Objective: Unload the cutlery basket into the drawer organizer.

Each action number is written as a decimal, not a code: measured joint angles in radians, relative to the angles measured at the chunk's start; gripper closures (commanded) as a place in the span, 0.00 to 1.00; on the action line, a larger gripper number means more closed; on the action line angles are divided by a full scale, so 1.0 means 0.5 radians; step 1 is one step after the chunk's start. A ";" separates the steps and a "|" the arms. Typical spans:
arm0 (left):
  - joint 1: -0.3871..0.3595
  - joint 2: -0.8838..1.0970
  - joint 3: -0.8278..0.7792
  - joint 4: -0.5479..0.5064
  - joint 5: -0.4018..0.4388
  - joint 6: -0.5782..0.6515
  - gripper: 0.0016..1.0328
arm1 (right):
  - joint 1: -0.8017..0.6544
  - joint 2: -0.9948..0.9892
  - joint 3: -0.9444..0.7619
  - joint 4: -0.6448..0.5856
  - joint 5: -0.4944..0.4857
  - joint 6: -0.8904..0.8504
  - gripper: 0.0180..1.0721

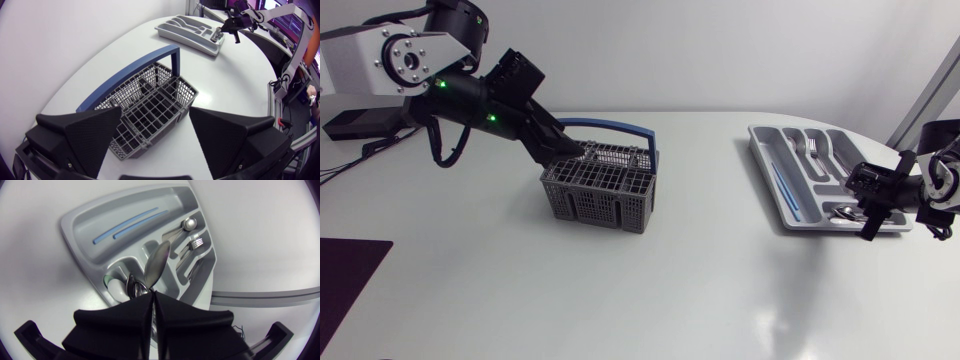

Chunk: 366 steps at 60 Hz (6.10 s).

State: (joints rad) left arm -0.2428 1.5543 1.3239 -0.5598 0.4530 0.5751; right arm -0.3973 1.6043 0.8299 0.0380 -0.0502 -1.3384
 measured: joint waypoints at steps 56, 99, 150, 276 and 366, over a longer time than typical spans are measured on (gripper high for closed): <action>0.166 0.035 -0.043 -0.018 -0.140 0.000 0.08 | -0.156 0.200 -0.040 0.280 0.118 -0.209 0.28; 0.484 0.268 -0.043 -0.014 -0.276 0.002 0.13 | 1.035 -0.512 -0.026 -0.602 0.126 0.848 0.27; 0.390 0.690 0.085 0.188 -0.306 0.008 0.12 | 1.753 0.311 0.669 -0.671 -0.011 1.627 0.27; 0.486 -0.010 -0.369 0.301 -0.282 -0.024 0.05 | 1.590 -0.145 0.439 -0.800 0.214 1.691 0.05; 0.513 -1.223 -1.386 0.982 -0.709 -0.789 0.05 | 1.264 -1.279 -0.542 -0.258 0.658 1.998 0.05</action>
State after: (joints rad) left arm 0.0135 0.9428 0.6312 -0.0689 0.0986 0.1806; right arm 0.2348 0.9649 0.5591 -0.0910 0.2790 -0.3393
